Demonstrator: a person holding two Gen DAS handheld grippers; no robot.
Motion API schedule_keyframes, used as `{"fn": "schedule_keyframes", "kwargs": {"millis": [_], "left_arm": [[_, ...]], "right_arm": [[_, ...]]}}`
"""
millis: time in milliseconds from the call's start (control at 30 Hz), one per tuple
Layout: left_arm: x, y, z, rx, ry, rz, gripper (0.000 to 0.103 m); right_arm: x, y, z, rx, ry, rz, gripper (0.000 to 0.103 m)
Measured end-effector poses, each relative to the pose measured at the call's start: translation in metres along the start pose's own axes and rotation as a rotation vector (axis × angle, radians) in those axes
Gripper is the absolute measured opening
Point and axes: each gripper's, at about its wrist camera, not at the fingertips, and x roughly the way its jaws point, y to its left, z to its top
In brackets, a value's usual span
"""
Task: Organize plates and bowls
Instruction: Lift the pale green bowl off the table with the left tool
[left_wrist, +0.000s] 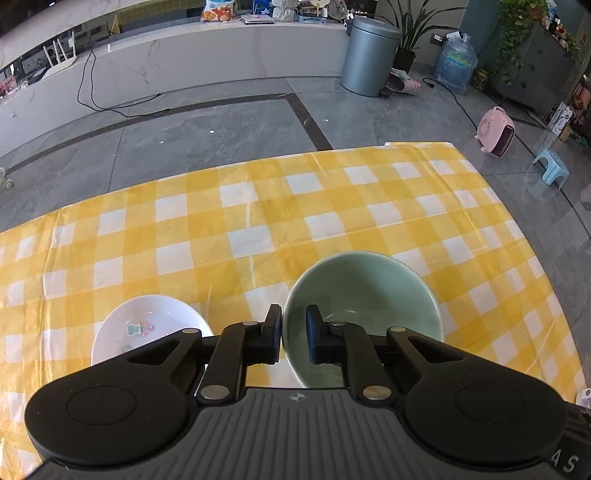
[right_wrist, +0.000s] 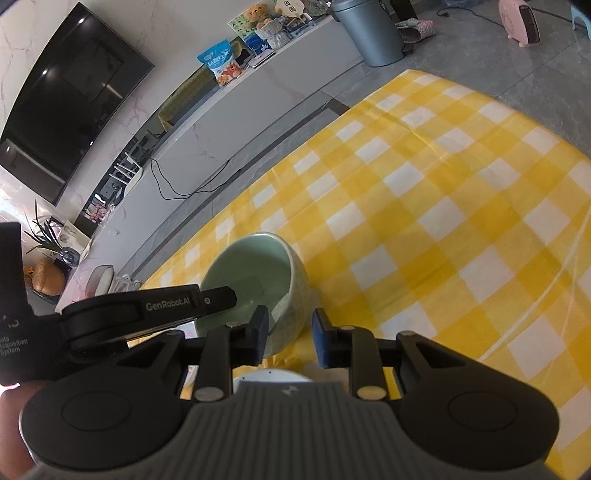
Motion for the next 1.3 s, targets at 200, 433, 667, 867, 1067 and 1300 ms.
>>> {"fn": "schedule_keyframes", "kwargs": {"millis": [200,433,667,867,1067,1300], "left_arm": [[-0.009,-0.009,-0.002,0.026,-0.026,0.006,0.013],[-0.003,-0.018,-0.004,0.064,-0.033,0.028,0.011],[-0.006,-0.023,-0.008,0.090,-0.051,0.042,0.009],[-0.014,-0.021,-0.008,0.057,-0.044,0.017,0.007],[-0.035,-0.024,-0.010,0.044,-0.055,0.022,0.007],[-0.079,-0.019,-0.025,0.004,-0.089,0.027,0.007]], "right_arm": [[0.001,-0.001,-0.001,-0.009,0.009,-0.027,0.019],[0.007,-0.008,-0.003,0.028,0.042,-0.007,0.015],[0.009,-0.012,-0.004,0.047,0.039,-0.009,0.012],[0.001,-0.012,-0.005,0.078,0.007,-0.027,0.010],[-0.015,-0.006,-0.004,0.070,0.018,-0.012,0.010],[-0.053,0.015,-0.009,0.006,0.000,0.019,0.010]]}}
